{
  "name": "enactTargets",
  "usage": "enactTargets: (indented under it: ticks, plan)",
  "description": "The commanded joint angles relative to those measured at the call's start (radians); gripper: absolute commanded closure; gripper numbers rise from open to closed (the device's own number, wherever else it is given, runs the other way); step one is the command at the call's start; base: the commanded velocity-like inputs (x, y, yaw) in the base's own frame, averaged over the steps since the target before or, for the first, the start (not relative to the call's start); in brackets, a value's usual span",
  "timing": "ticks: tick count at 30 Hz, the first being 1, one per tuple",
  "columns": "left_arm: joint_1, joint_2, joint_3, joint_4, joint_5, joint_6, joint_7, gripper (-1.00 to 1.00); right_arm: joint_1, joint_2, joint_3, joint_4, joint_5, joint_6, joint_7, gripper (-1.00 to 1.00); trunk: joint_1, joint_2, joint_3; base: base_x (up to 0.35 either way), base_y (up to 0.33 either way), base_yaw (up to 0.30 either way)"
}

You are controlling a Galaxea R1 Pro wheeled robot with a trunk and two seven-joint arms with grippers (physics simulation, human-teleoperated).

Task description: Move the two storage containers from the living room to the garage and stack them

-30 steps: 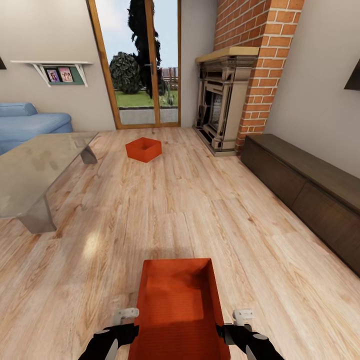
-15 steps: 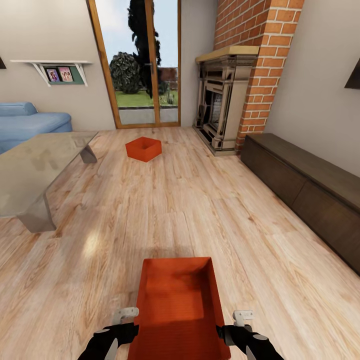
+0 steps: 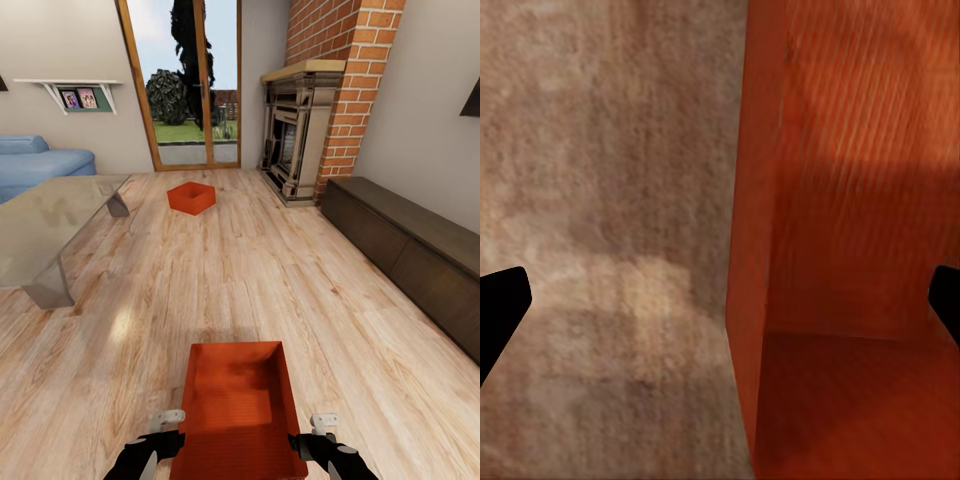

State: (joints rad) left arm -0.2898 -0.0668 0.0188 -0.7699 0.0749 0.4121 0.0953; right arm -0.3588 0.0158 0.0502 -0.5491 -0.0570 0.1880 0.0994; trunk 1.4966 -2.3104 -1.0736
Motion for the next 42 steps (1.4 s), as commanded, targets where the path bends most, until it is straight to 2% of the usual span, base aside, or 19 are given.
enactTargets:
  ticks: [1, 5, 28, 34, 42]
  plan:
    - [0.000, -0.001, 0.002, -0.002, 0.008, 0.005, 0.004, -1.00, 0.000, 0.000, 0.002, -0.002, -0.006, 0.006, 0.000, -1.00, 0.004, -0.008, -0.004, 0.000, 0.000, 0.000]
    - [0.000, -0.001, 0.002, 0.000, 0.008, 0.006, 0.004, -1.00, 0.000, 0.000, 0.002, -0.002, -0.006, 0.006, 0.000, -1.00, 0.019, -0.036, -0.017, 0.000, 0.000, 0.000]
    - [0.000, -0.004, 0.000, 0.010, 0.005, 0.019, 0.007, -1.00, 0.000, 0.000, 0.003, -0.002, -0.006, 0.010, -0.003, -1.00, 0.019, -0.036, -0.017, 0.000, 0.000, 0.000]
    - [0.000, -0.004, 0.000, 0.021, 0.006, 0.018, 0.008, -1.00, 0.000, 0.000, 0.003, -0.002, -0.006, 0.010, -0.003, -1.00, 0.042, -0.078, -0.035, 0.000, 0.000, 0.000]
    - [0.000, -0.004, 0.000, 0.021, 0.006, 0.018, 0.008, -1.00, 0.000, 0.000, 0.003, -0.002, -0.006, 0.009, -0.003, -1.00, 0.042, -0.078, -0.035, 0.000, 0.000, 0.000]
